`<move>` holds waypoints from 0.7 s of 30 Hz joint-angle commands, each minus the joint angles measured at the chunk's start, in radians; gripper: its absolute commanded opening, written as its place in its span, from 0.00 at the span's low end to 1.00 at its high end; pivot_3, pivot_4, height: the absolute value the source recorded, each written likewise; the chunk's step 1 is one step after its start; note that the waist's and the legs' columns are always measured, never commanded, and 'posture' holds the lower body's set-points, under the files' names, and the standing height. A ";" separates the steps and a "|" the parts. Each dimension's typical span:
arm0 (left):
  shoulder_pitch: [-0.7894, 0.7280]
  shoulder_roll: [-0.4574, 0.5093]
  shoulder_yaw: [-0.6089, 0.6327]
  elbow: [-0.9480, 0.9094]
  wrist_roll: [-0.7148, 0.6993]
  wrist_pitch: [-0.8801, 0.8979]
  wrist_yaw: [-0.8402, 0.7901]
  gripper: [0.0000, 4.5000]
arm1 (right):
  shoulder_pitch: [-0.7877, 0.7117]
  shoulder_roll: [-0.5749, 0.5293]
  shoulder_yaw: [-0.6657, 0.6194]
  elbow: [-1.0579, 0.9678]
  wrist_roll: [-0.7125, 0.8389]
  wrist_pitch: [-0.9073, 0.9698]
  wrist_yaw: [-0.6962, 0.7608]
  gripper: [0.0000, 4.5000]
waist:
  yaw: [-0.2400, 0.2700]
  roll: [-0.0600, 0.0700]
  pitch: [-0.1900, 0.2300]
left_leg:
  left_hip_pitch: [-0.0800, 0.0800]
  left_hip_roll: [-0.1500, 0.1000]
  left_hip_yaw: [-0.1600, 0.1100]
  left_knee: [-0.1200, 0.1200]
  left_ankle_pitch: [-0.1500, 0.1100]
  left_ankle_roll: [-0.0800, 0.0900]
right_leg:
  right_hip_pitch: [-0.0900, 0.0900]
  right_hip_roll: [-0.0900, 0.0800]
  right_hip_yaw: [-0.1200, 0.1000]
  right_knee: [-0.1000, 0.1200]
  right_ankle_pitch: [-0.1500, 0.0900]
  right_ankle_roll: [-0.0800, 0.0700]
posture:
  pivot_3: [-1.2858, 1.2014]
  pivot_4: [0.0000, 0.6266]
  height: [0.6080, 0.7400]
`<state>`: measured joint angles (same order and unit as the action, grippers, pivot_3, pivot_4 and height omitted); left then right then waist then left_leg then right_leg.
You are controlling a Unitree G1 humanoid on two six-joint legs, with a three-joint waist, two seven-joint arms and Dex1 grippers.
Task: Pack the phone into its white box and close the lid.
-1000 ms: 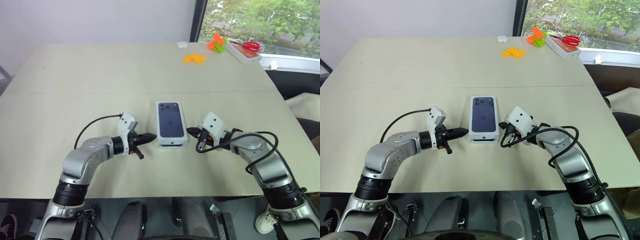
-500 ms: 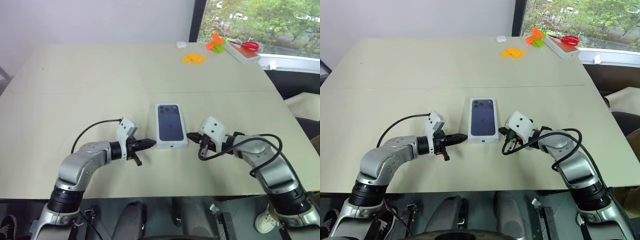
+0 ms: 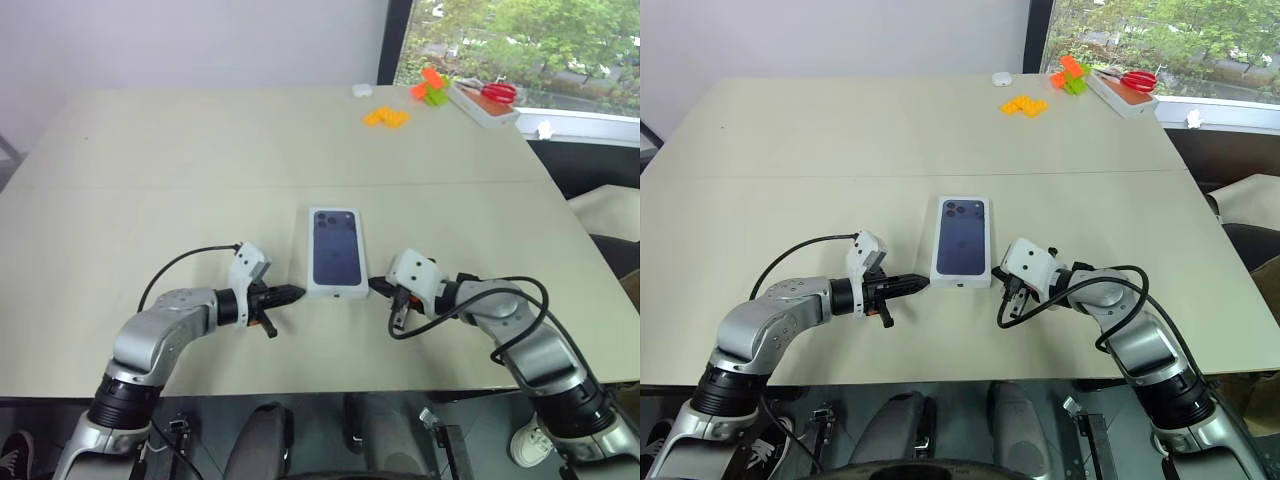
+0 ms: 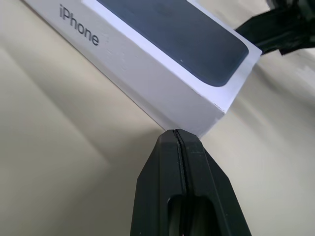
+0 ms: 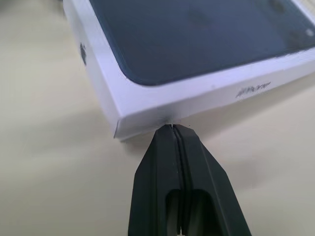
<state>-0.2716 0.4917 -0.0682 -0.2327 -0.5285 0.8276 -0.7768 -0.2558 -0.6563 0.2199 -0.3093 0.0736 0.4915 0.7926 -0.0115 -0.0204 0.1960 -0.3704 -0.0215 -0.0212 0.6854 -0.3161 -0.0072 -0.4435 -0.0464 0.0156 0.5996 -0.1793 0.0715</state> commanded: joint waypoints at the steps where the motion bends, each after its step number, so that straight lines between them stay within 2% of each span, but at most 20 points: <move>1: -0.062 0.000 0.075 -0.014 -0.058 0.012 0.003 0.00 | -0.052 -0.037 -0.064 0.003 0.010 -0.024 0.017 0.00 | 0.000 0.000 0.000 | 0.000 0.000 0.000 0.000 0.000 0.000 | 0.000 0.000 0.000 0.000 0.000 0.000 | 0.52 0.24 1.00; 6: -0.129 0.002 0.107 -0.019 -0.103 0.050 0.004 0.00 | -0.105 -0.055 -0.087 0.032 0.022 -0.028 0.035 0.00 | 0.000 0.000 0.000 | 0.000 0.000 0.000 0.001 0.000 0.000 | 0.001 0.000 0.000 0.000 0.000 0.000 | 0.52 0.24 1.00; 11: -0.169 -0.065 0.074 -0.010 -0.096 0.042 0.055 0.00 | -0.149 0.036 -0.121 -0.008 0.112 0.052 0.008 0.00 | 0.000 0.000 0.000 | 0.000 0.000 -0.001 0.000 0.000 0.000 | 0.001 0.000 0.000 0.000 0.000 0.000 | 0.52 0.24 1.00; 15: -0.117 -0.077 -0.023 0.003 -0.009 -0.021 0.066 0.00 | -0.072 0.044 -0.035 -0.043 0.080 0.030 0.015 0.00 | 0.001 -0.001 -0.001 | 0.000 -0.001 -0.001 0.000 0.000 0.000 | 0.001 -0.001 0.000 0.000 0.000 0.000 | 0.52 0.24 1.00; 21: -0.044 -0.068 -0.059 0.021 0.035 -0.060 0.068 0.00 | 0.039 0.054 0.001 0.021 0.044 -0.035 -0.011 0.00 | 0.001 -0.001 -0.002 | 0.002 -0.001 -0.001 0.000 0.000 0.000 | 0.003 -0.001 0.000 -0.001 0.000 0.000 | 0.52 0.24 1.00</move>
<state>-0.3343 0.4118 -0.1049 -0.1986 -0.5118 0.7869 -0.7040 -0.2420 -0.5928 0.1998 -0.3038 0.1364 0.4615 0.7793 -0.0108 -0.0211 0.1940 -0.3660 -0.0223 -0.0217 0.6854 -0.3160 -0.0075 -0.4382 -0.0471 0.0158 0.5986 -0.1793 0.0710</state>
